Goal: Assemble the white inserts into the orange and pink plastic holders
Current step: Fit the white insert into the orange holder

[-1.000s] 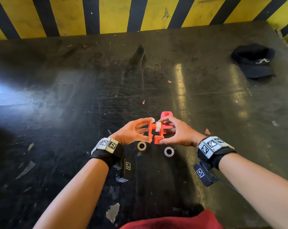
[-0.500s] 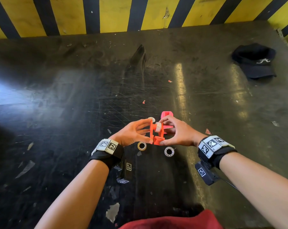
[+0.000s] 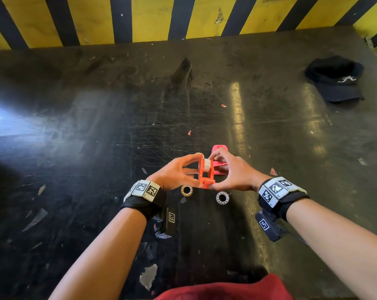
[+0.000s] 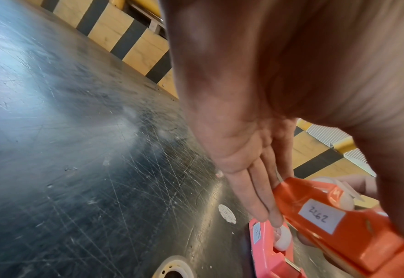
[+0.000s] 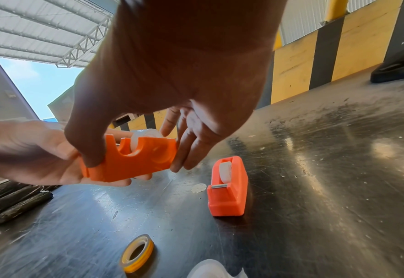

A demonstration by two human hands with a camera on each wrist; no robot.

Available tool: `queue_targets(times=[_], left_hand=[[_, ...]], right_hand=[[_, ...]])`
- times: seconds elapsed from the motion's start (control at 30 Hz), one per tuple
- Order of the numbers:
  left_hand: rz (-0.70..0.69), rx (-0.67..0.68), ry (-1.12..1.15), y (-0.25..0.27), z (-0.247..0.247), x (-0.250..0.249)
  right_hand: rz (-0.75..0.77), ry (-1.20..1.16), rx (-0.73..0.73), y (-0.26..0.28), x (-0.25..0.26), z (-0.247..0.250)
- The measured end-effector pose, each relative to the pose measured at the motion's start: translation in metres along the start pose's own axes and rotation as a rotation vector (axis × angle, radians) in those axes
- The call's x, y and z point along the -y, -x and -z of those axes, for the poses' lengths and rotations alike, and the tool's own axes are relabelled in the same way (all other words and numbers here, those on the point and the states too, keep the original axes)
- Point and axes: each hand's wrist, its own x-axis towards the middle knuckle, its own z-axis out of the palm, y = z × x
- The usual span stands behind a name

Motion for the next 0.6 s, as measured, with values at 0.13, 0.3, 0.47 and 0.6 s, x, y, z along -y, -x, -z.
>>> queue_targets(times=[0.13, 0.3, 0.47, 0.6], left_hand=[[-0.006, 0.033, 0.062, -0.0010, 0.0008, 0.0023], [0.003, 0.058, 0.075, 0.0000, 0.0014, 0.0014], [0.013, 0.074, 0.067, 0.0012, 0.0010, 0.0013], [0.014, 0.070, 0.050, 0.0044, 0.0010, -0.0007]], right_hand=[[0.011, -0.006, 0.000, 0.0004, -0.0006, 0.0028], [-0.008, -0.006, 0.010, -0.0014, -0.0019, 0.0045], [-0.030, -0.023, 0.012, -0.0026, -0.0014, 0.0044], [-0.033, -0.046, 0.013, -0.0016, 0.0010, 0.0041]])
